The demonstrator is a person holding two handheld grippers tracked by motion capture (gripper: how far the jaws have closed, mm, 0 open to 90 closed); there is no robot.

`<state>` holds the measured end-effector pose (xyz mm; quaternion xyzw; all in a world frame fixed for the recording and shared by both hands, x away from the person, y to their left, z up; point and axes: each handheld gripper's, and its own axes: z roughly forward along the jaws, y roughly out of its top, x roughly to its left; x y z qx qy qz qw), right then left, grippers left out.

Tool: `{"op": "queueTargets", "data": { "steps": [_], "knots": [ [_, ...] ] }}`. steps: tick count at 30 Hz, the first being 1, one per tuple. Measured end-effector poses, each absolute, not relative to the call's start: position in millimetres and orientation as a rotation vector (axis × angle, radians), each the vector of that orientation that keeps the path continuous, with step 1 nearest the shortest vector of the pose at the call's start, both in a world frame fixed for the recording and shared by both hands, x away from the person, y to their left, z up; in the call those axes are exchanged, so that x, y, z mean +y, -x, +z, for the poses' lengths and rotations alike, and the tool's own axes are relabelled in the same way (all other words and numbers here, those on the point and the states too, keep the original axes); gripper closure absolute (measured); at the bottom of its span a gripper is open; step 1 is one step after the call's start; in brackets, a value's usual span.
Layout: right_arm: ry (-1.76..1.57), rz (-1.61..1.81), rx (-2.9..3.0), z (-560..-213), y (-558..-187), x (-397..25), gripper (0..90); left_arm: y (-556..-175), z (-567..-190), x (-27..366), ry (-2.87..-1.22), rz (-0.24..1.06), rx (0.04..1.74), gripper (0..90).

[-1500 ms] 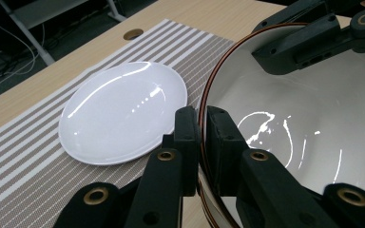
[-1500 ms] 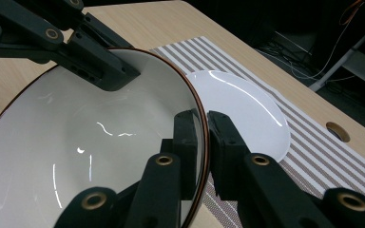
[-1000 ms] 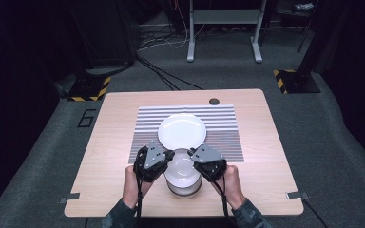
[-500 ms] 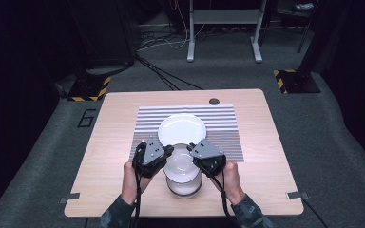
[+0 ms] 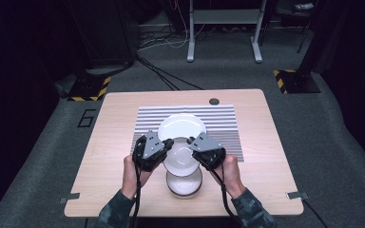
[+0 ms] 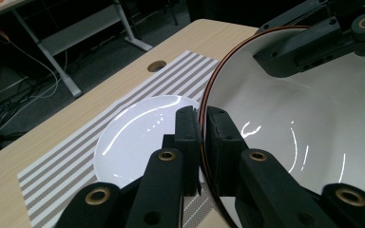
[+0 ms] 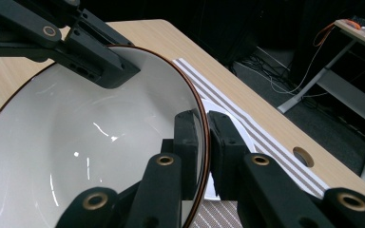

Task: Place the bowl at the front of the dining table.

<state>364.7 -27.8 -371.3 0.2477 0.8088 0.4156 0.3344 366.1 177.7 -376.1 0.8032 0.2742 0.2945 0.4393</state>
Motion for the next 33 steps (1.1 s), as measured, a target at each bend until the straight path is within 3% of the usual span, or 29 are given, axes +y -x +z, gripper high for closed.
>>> {"op": "queueTargets", "data": {
  "steps": [33],
  "knots": [
    [-0.663, 1.038, 2.101, -374.9, -419.6, -21.4, 82.4, -424.3, -387.1, 176.8, -1.978, 0.757, 0.701, 83.5]
  ]
}}
